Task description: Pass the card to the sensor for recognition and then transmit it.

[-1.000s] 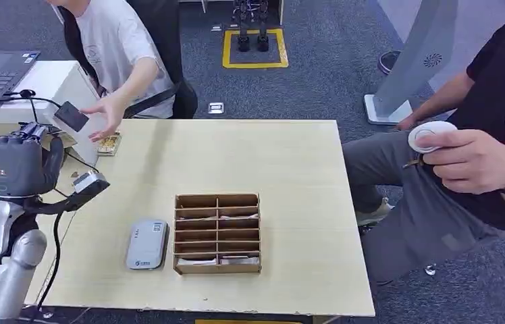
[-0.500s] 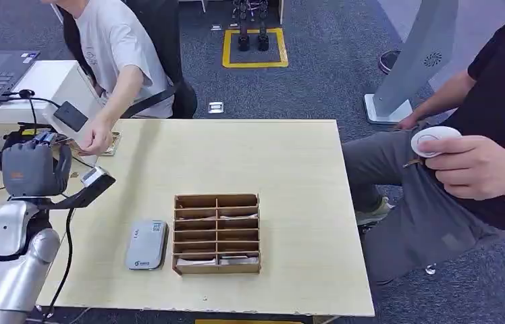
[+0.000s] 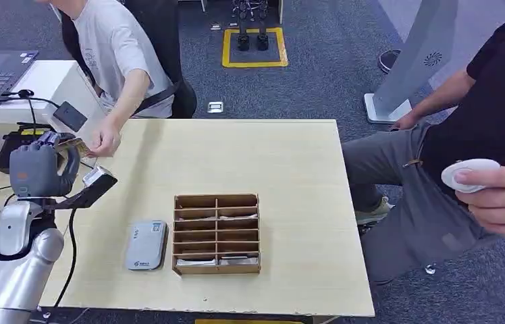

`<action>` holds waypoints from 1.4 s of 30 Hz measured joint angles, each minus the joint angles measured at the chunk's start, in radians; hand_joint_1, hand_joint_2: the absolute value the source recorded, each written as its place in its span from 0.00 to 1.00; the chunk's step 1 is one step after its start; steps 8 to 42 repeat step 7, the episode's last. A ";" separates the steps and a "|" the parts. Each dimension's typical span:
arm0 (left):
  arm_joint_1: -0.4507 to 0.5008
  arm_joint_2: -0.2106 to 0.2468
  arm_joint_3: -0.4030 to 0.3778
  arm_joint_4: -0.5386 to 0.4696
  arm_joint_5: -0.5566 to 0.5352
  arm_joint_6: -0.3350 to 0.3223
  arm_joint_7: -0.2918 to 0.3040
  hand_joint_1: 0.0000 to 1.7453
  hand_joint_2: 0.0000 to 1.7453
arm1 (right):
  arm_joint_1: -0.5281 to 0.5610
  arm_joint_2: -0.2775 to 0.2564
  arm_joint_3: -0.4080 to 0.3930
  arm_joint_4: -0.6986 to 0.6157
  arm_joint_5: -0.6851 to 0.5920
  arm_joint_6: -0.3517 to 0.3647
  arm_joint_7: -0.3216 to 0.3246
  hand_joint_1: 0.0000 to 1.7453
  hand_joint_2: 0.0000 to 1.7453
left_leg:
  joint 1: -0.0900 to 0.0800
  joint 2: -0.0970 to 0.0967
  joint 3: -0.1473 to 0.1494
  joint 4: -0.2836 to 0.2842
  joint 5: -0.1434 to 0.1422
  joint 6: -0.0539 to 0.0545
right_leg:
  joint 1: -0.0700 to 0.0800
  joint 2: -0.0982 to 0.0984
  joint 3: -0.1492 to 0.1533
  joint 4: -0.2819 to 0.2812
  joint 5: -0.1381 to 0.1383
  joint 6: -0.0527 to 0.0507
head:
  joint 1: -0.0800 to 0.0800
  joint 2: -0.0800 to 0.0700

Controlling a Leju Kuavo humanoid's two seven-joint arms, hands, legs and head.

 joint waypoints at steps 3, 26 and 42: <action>0.000 0.000 0.000 0.000 0.002 0.000 0.000 0.00 1.00 | 0.000 0.000 0.000 0.000 0.000 0.000 0.000 0.00 1.00 | 0.000 0.000 0.000 0.000 0.000 0.000 | 0.000 0.000 0.000 0.000 0.000 0.000 | 0.000 0.000; 0.000 0.000 0.000 0.000 0.002 0.000 -0.002 0.00 1.00 | 0.000 0.000 0.000 0.000 0.000 0.000 0.000 0.00 1.00 | 0.000 0.000 0.000 0.000 0.000 0.000 | 0.000 0.000 0.000 0.000 0.000 0.000 | 0.000 0.000; 0.000 0.000 0.000 0.000 0.002 0.000 -0.002 0.00 1.00 | 0.000 0.000 0.000 0.000 0.000 0.000 0.000 0.00 1.00 | 0.000 0.000 0.000 0.000 0.000 0.000 | 0.000 0.000 0.000 0.000 0.000 0.000 | 0.000 0.000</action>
